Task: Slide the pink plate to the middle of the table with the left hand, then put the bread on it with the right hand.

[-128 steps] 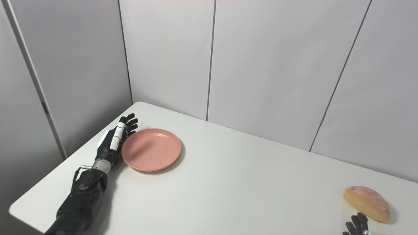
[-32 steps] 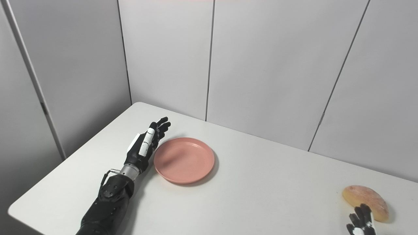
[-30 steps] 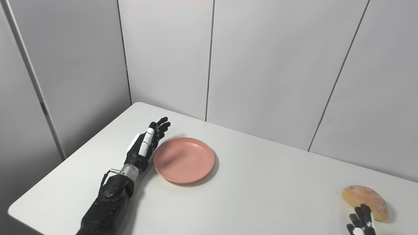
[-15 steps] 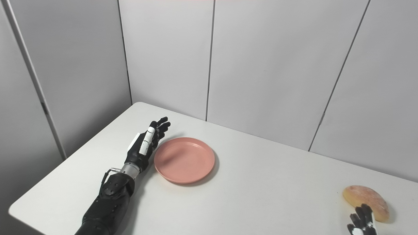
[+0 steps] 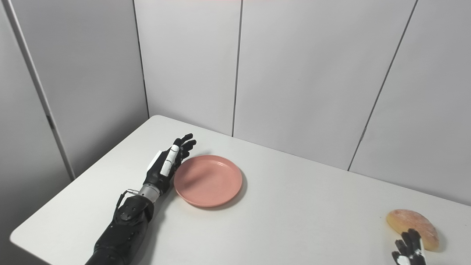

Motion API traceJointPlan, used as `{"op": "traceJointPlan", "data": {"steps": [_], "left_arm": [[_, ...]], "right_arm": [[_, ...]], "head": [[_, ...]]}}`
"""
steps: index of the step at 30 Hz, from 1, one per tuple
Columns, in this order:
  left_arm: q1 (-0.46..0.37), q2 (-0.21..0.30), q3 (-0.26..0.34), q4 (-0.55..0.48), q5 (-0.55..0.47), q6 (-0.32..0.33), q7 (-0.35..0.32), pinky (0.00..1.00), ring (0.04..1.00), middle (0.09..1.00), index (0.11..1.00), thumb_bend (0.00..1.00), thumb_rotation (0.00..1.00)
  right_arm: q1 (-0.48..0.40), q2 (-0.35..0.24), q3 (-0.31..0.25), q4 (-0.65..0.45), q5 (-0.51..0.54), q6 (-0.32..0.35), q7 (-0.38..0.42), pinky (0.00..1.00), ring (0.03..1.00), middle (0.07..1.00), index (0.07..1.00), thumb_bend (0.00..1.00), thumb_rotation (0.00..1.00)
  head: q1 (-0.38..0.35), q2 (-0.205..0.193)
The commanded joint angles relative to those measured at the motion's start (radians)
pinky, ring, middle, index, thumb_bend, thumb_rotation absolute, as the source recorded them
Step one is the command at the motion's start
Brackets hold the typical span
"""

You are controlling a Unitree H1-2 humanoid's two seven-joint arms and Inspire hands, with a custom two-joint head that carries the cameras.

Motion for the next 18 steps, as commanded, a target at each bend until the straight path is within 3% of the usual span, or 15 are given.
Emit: {"op": "traceJointPlan", "data": {"steps": [1, 10, 18], "left_arm": [[0.014, -0.021, -0.012, 0.009, 0.003, -0.001, -0.004, 0.96, 0.943, 0.896, 0.878, 0.74, 0.99], [0.023, -0.028, -0.045, -0.037, 0.016, 0.047, -0.011, 0.91, 0.927, 0.902, 0.878, 0.76, 0.98], [0.031, -0.037, -0.069, -0.068, 0.006, 0.071, -0.053, 0.94, 0.948, 0.923, 0.902, 0.74, 0.98]], "right_arm": [[-0.015, -0.003, -0.006, -0.035, 0.012, 0.006, 0.000, 1.00, 1.000, 1.000, 1.000, 0.41, 0.82], [-0.016, -0.002, -0.010, -0.026, 0.010, 0.005, -0.003, 1.00, 1.000, 0.992, 1.000, 0.44, 0.82], [-0.018, 0.000, -0.008, -0.020, 0.010, 0.000, -0.005, 1.00, 1.000, 0.984, 1.000, 0.48, 0.80]], "head": [[0.001, 0.001], [-0.005, 0.002], [-0.015, 0.003]]}}
